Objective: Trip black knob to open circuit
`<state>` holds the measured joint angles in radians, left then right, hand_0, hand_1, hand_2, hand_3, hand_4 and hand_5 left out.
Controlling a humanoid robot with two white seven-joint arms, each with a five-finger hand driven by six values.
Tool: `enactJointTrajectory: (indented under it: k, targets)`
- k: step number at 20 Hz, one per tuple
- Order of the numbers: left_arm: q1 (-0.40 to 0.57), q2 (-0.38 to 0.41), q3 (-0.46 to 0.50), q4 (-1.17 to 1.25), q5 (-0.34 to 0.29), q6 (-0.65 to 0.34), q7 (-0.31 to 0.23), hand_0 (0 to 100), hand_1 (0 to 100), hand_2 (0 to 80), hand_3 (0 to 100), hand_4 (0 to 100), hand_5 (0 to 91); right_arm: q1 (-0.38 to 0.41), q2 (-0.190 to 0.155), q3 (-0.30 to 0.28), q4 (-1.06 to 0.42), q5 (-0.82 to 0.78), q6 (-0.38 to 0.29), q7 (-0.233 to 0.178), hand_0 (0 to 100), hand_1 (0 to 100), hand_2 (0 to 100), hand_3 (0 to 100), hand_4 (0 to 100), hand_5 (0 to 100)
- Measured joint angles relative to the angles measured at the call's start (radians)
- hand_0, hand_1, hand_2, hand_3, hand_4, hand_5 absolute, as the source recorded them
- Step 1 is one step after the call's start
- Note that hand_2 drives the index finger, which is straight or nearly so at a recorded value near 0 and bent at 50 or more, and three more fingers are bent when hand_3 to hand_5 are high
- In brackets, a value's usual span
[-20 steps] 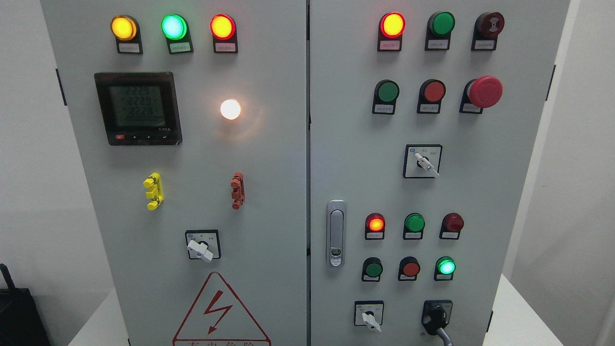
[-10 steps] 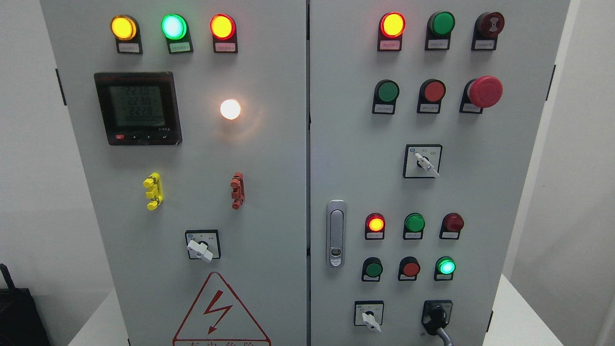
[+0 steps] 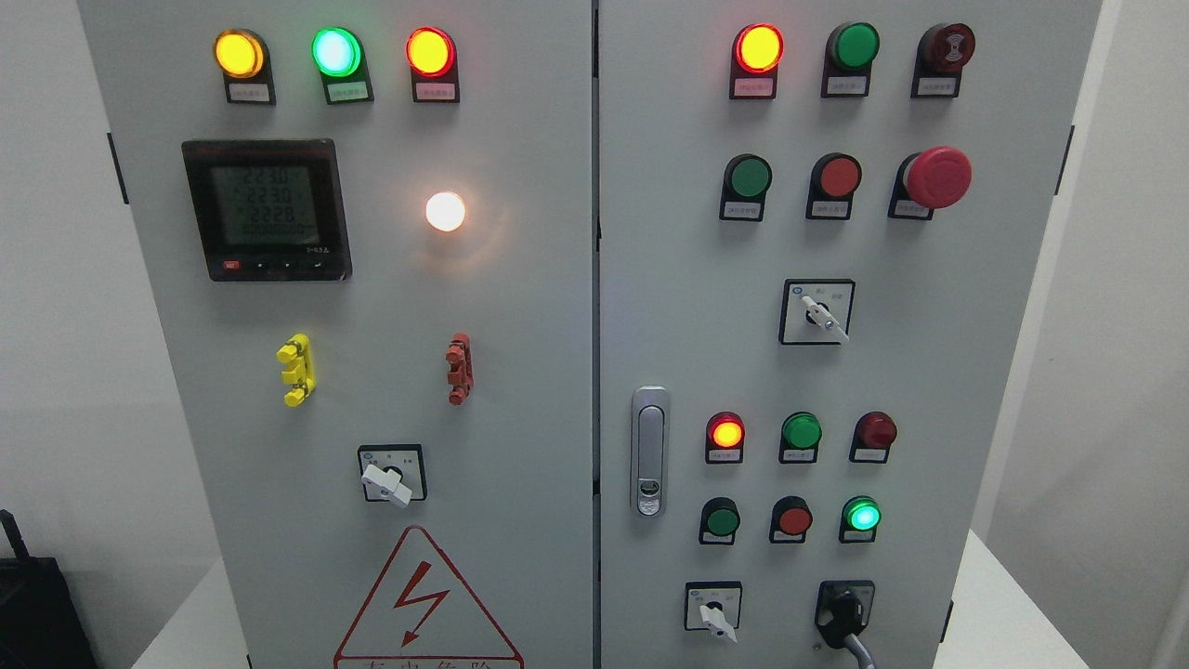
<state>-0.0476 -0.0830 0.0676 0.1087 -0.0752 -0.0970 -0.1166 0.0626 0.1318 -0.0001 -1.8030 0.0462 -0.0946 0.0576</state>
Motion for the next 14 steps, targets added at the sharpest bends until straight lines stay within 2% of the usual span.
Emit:
enactJointTrajectory:
  k: [14]
  targets:
    - [0.0,0.0,0.0,0.0,0.0,0.001,0.0,12,39,0.0,0,0,0.0,0.0,0.0,-0.02,0.003,0.001,-0.003,0.009,0,0,2,100,100,100]
